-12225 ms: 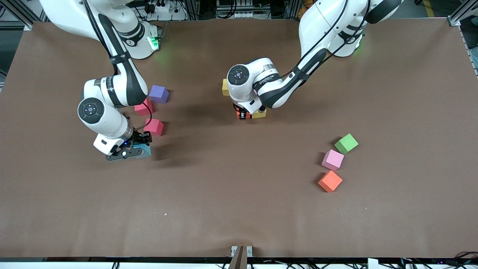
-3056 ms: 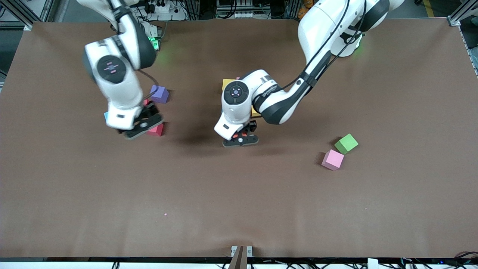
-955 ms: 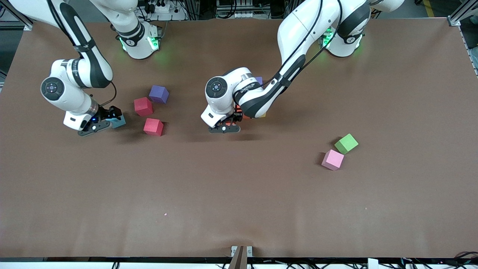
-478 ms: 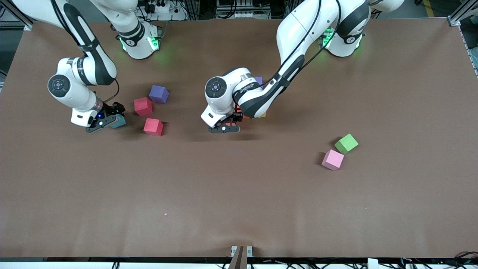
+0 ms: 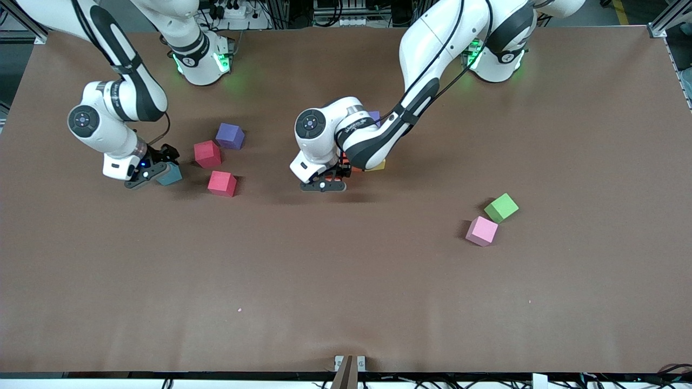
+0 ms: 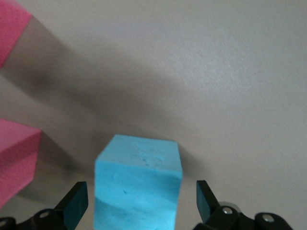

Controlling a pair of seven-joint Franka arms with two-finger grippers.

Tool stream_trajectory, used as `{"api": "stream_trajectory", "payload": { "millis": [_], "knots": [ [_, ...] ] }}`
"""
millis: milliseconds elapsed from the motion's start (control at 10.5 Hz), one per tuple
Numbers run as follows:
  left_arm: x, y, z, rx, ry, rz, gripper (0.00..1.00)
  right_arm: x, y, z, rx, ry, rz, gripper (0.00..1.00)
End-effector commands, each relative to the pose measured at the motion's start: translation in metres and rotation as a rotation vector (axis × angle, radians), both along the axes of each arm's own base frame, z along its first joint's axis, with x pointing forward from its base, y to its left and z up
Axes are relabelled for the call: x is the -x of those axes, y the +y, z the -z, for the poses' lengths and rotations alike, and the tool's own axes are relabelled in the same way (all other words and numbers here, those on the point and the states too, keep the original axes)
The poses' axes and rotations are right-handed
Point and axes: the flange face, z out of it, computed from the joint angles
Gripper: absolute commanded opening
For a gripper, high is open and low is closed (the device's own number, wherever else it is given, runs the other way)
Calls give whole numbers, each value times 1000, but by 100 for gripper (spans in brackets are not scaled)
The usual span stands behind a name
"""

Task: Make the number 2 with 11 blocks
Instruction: 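Lower the orange cube beside the cyan cube and open the left gripper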

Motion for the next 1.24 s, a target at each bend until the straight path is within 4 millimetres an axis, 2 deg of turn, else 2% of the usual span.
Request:
{"api": "stream_trajectory", "payload": {
  "millis": [0, 191, 287, 478, 669, 860, 955, 1051, 1146],
  "knots": [
    [3, -2, 1, -14, -19, 24, 100, 9, -1, 5, -15, -14, -7, 100],
    [3, -3, 0, -11, -18, 22, 100, 8, 1, 8, -21, -21, 0, 100],
    [1, -3, -8, -6, -26, 22, 100, 8, 1, 10, -24, -20, 1, 100],
    [-4, -3, -37, 9, -47, 8, 100, 8, 2, 13, -29, -24, 1, 98],
    [-20, 10, -70, 8, -67, -25, 100, 8, 2, 15, -32, -22, 4, 83],
    [-52, 43, -121, 2, -90, -86, 100, 5, 3, 12, -29, -26, -2, 59],
    [-64, 60, -140, -12, -92, -114, 100, 1, 3, 7, -25, -30, -1, 51],
    [-74, 78, -152, -35, -87, -133, 100, -4, 3, 2, -21, -43, -2, 45],
    [-88, 104, -159, -70, -75, -154, 100, -14, 2, -10, -11, -49, -7, 43]
  ]
}}
